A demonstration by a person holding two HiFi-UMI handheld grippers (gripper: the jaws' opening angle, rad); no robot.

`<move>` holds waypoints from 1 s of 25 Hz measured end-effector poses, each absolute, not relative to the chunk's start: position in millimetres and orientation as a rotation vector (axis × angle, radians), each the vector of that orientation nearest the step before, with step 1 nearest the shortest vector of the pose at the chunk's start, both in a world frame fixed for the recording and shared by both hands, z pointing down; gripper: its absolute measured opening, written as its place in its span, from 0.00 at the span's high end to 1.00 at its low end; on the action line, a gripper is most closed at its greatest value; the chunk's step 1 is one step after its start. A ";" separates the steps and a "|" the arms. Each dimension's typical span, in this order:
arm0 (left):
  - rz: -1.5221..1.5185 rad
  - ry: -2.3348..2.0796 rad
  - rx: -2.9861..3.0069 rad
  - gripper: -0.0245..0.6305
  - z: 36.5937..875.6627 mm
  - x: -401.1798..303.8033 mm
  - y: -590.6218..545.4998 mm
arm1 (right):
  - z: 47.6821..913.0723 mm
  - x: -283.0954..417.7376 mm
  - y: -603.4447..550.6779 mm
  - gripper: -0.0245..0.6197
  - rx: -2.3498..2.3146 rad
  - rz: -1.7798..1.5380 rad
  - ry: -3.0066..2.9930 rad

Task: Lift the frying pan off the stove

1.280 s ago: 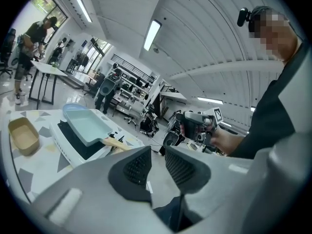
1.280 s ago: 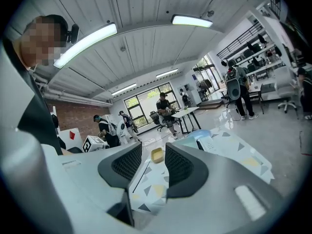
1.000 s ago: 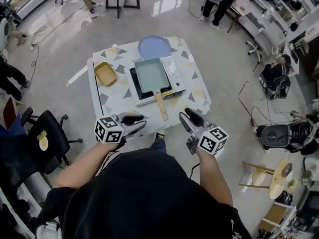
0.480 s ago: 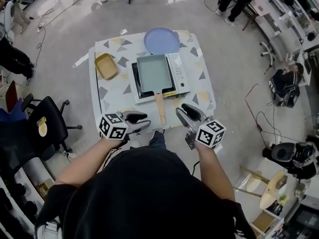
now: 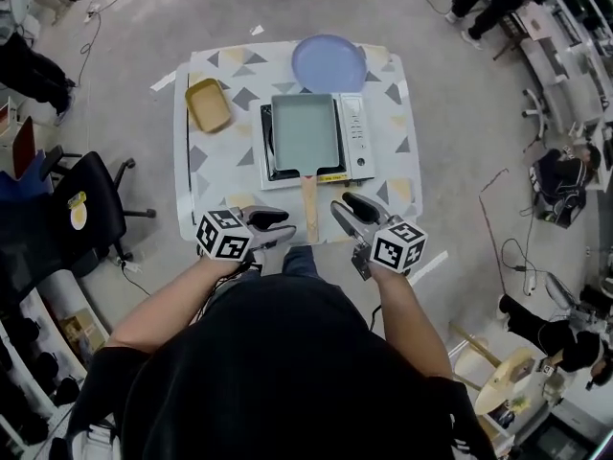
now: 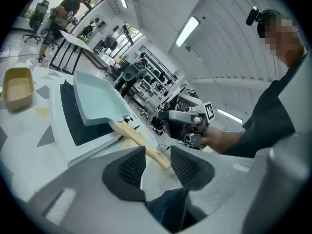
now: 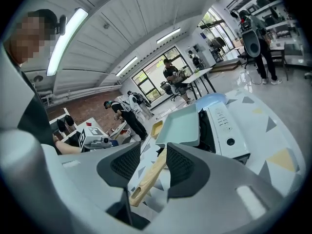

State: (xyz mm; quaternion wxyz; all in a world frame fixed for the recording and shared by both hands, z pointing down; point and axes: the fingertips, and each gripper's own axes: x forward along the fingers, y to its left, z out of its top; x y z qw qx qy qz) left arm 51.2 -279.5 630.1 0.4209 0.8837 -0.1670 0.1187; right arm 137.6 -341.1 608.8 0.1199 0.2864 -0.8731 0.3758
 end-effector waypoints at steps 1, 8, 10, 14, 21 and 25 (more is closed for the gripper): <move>0.292 -0.423 2.201 0.72 633.4 52.9 -281.1 | 612.9 135.4 -343.5 0.65 0.818 1.109 -2.547; 0.259 -0.448 2.116 0.69 650.3 67.4 -288.5 | 635.8 122.8 -359.3 0.65 0.688 1.195 -2.513; 0.253 -0.453 2.099 0.68 655.2 70.3 -290.3 | 643.0 119.5 -361.8 0.65 0.653 1.223 -2.503; 0.235 -0.464 2.060 0.67 664.1 76.6 -293.5 | 657.1 110.1 -362.9 0.63 0.568 1.278 -2.481; 0.196 -0.458 2.014 0.66 674.0 90.8 -294.7 | 678.3 96.9 -363.3 0.57 0.443 1.370 -2.436; 0.160 -0.457 1.989 0.66 676.5 98.5 -296.4 | 687.1 92.4 -360.9 0.55 0.385 1.417 -2.417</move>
